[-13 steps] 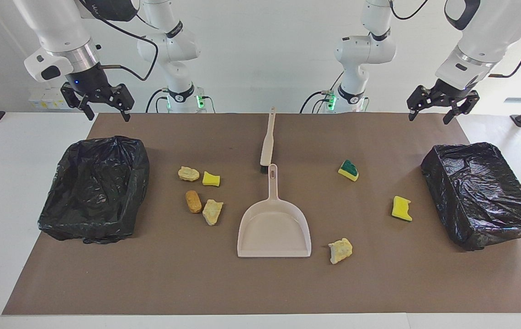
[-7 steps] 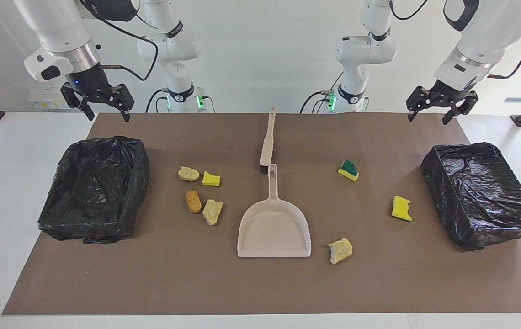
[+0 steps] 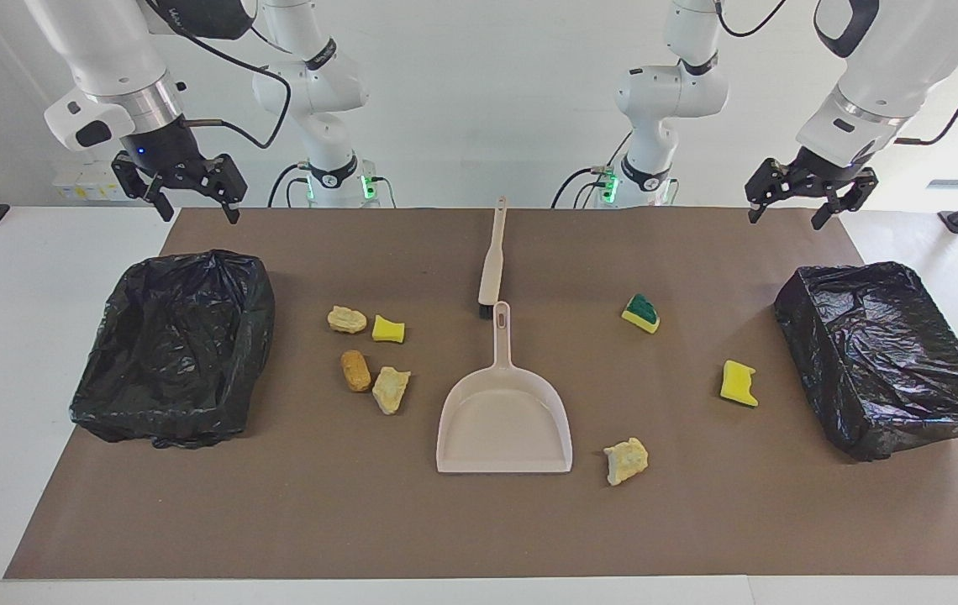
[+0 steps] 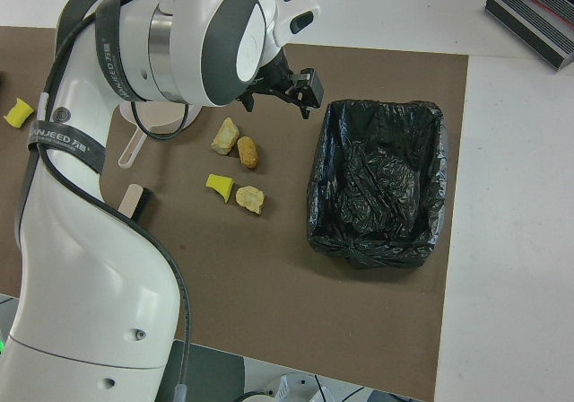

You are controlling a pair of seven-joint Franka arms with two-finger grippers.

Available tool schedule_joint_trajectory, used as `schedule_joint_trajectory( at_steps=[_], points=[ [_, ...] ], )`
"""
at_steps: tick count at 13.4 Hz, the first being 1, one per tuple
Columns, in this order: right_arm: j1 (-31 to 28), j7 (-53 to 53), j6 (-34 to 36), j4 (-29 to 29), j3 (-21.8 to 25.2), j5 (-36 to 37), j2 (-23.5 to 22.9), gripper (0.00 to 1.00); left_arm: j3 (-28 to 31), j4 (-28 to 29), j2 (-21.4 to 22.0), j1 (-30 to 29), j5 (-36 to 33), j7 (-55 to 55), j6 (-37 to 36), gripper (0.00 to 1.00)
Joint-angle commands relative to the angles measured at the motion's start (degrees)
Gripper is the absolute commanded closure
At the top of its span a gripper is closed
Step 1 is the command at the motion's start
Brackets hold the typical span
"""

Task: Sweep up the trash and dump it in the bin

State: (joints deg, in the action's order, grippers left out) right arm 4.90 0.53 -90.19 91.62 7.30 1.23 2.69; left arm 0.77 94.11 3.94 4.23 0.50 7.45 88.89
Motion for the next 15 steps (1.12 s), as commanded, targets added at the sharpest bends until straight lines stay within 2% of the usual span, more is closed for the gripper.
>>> schedule_joint_trajectory(
  at_steps=[1, 15],
  points=[
    [-0.4, -1.1, -1.0, 1.8, -0.4, 0.5, 1.5, 0.0, 0.4, 1.6, 1.2, 0.8, 0.0, -0.2, 0.6, 0.0],
    [-0.4, -1.1, -1.0, 1.7, -0.4, 0.5, 1.5, 0.0, 0.3, 4.1, 2.1, 3.0, 0.0, -0.6, 1.9, 0.0]
  ],
)
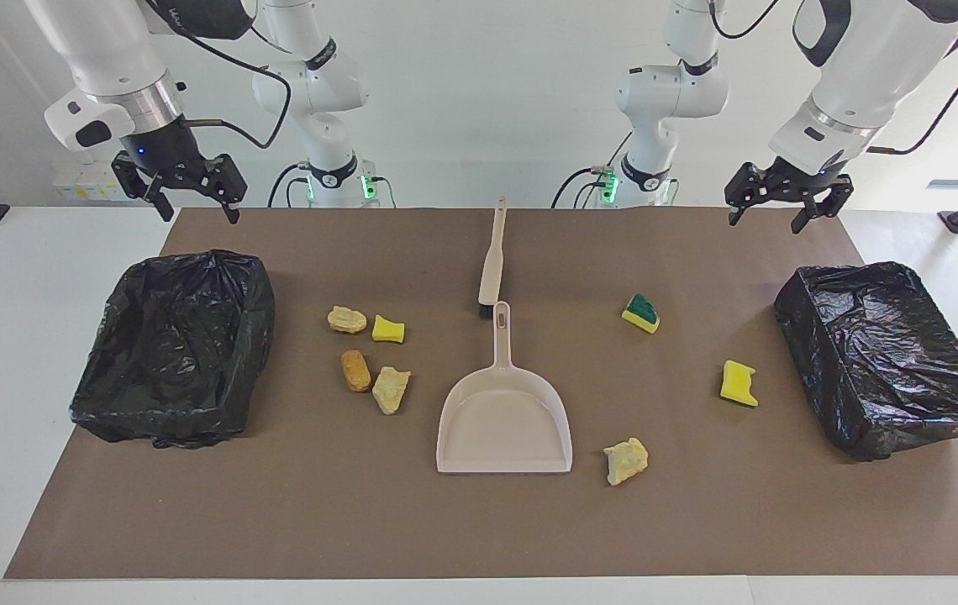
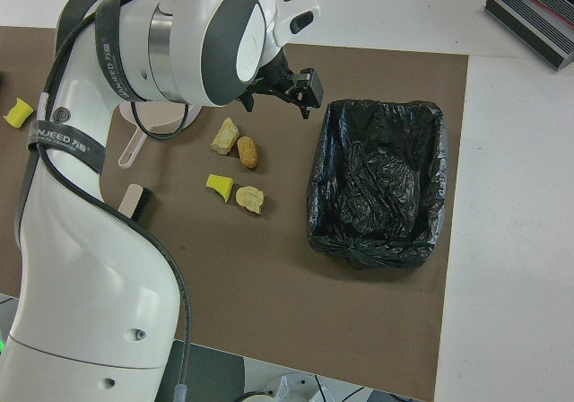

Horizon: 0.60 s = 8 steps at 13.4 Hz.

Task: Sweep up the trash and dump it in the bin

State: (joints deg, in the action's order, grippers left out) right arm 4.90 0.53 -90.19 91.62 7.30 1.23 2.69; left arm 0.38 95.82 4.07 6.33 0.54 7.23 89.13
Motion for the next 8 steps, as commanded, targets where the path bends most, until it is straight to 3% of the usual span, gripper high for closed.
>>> schedule_joint_trajectory(
  at_steps=[1, 8],
  points=[
    [-0.4, -1.1, -1.0, 1.8, -0.4, 0.5, 1.5, 0.0, 0.8, 2.4, 2.0, 0.8, 0.0, -0.3, 1.9, 0.0],
    [-0.4, -1.1, -1.0, 1.8, -0.4, 0.5, 1.5, 0.0, 0.6, 3.3, 2.1, 1.0, 0.0, -0.1, 3.0, 0.0]
  ],
)
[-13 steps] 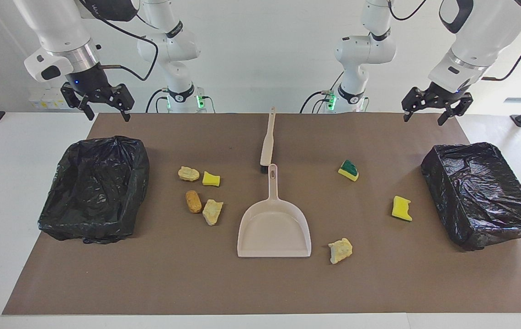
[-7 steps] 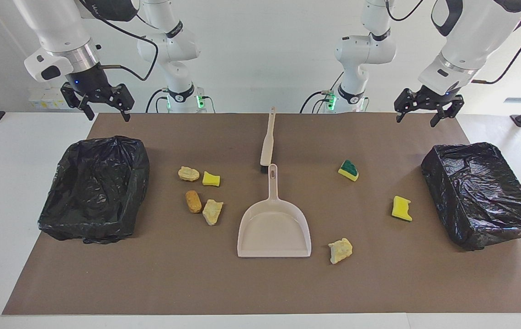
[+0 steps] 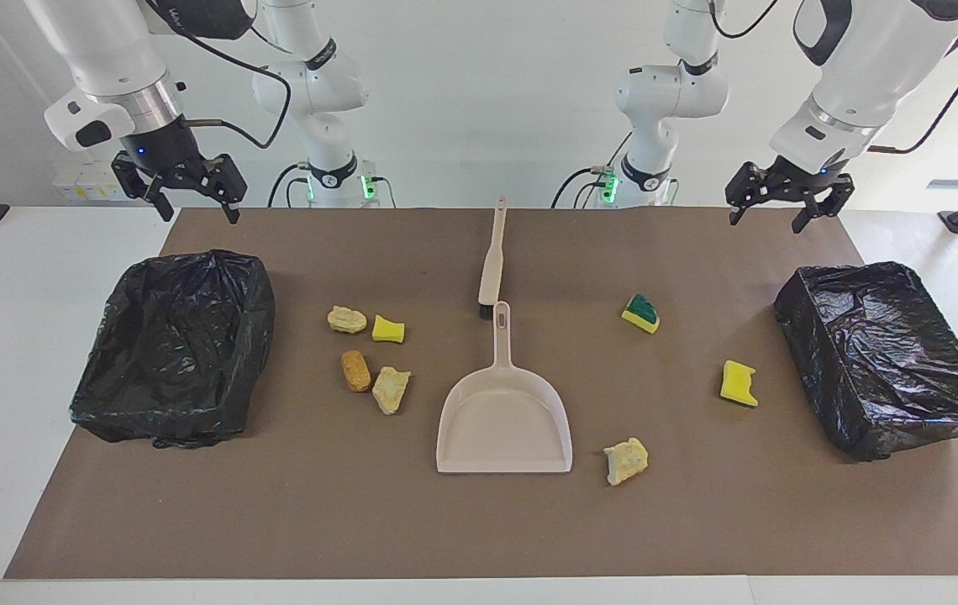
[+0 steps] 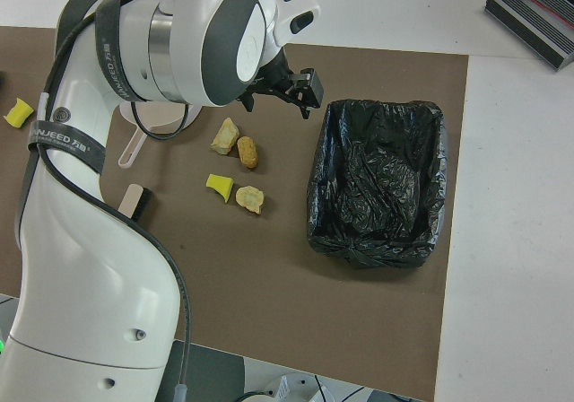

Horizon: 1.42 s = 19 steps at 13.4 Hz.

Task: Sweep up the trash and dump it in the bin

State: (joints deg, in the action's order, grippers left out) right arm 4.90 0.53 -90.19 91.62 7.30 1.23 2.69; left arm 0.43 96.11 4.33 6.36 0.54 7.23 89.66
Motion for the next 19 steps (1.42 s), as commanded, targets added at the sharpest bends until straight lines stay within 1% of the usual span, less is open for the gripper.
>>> schedule_joint_trajectory(
  at_steps=[1, 3, 4, 5, 8, 12, 15, 17, 19],
  points=[
    [-0.4, -1.1, -1.0, 1.8, -0.4, 0.5, 1.5, 0.0, 0.5, 4.3, 2.6, 2.2, 0.2, -0.2, 4.6, 0.0],
    [-0.4, -1.1, -1.0, 1.8, -0.4, 0.5, 1.5, 0.0, 0.5, 10.8, 5.7, 3.3, 2.0, 0.1, 11.3, 0.0],
    [-0.4, -1.1, -1.0, 1.8, -0.4, 0.5, 1.5, 0.0, 0.5, 14.4, 7.4, 4.5, 2.8, 0.2, 15.0, 0.0],
    [-0.4, -1.1, -1.0, 1.8, -0.4, 0.5, 1.5, 0.0, 0.5, 16.9, 8.4, 7.0, 2.9, 0.2, 17.4, 0.0],
    [-0.4, -1.1, -1.0, 1.8, -0.4, 0.5, 1.5, 0.0, 0.5, 20.8, 8.4, 13.5, 2.9, 0.2, 21.2, 0.0],
    [-0.4, -1.1, -1.0, 1.8, -0.4, 0.5, 1.5, 0.0, 0.5, 27.4, 8.5, 21.8, 2.9, -1.1, 26.8, 0.0],
    [-0.4, -1.1, -1.0, 1.8, -0.4, 0.5, 1.5, 0.0, 0.5, 32.4, 8.3, 30.4, 2.9, -10.9, 32.3, 0.0],
    [-0.4, -1.1, -1.0, 1.8, -0.4, 0.5, 1.5, 0.0, 0.4, 35.5, 7.5, 34.8, 2.9, -14.2, 36.2, 0.0],
    [-0.4, -1.1, -1.0, 1.8, -0.4, 0.5, 1.5, 0.0, 0.1, 40.7, 6.7, 40.3, 2.8, -22.7, 43.3, 0.0]
  ],
)
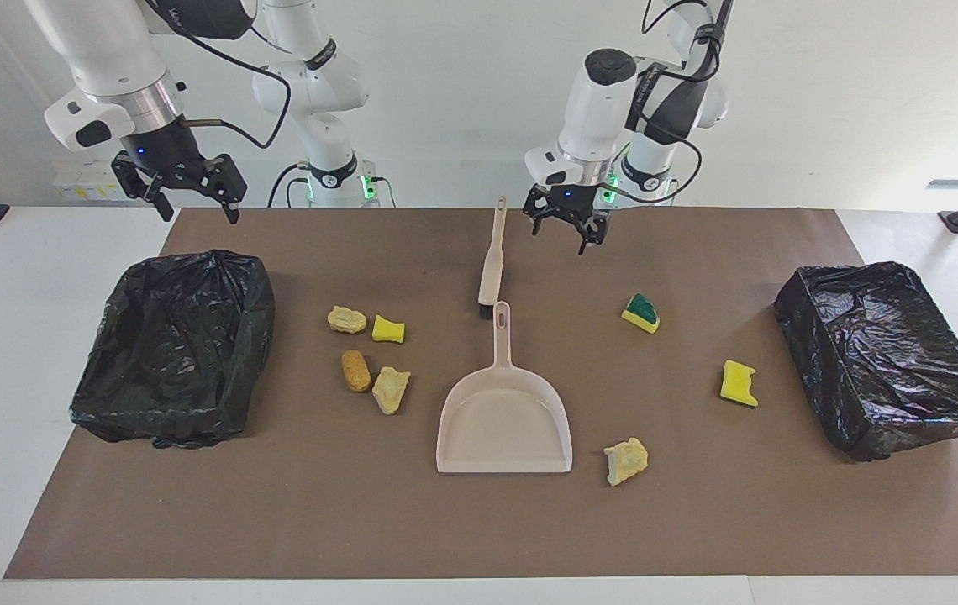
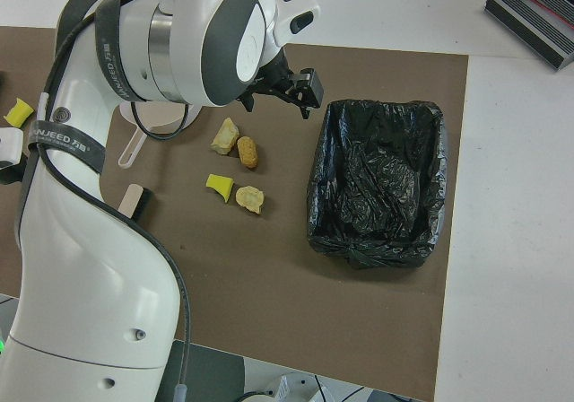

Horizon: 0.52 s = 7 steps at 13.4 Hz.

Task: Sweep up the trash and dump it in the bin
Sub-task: 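Reach the left gripper to the beige brush handle and grasp it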

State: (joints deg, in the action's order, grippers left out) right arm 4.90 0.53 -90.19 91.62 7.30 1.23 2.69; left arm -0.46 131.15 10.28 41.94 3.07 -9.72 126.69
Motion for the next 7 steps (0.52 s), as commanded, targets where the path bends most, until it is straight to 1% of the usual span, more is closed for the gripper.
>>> schedule_joint_trajectory(
  at_steps=[1, 3, 5, 7],
  points=[
    [-0.4, -1.1, -1.0, 1.8, -0.4, 0.5, 1.5, 0.0, 0.9, 7.5, 0.8, 6.5, 0.3, -7.3, 8.3, 0.0],
    [-0.4, -1.1, -1.0, 1.8, -0.4, 0.5, 1.5, 0.0, 0.5, 9.5, 0.6, 10.3, 0.2, -11.5, 10.1, 0.0],
    [-0.4, -1.1, -1.0, 1.8, -0.4, 0.5, 1.5, 0.0, 0.2, 12.5, 0.4, 14.7, 0.0, -16.7, 14.6, 0.0],
    [-0.4, -1.1, -1.0, 1.8, -0.4, 0.5, 1.5, 0.0, 0.1, 13.4, -0.3, 16.2, -0.1, -17.5, 16.2, 0.0]
  ],
)
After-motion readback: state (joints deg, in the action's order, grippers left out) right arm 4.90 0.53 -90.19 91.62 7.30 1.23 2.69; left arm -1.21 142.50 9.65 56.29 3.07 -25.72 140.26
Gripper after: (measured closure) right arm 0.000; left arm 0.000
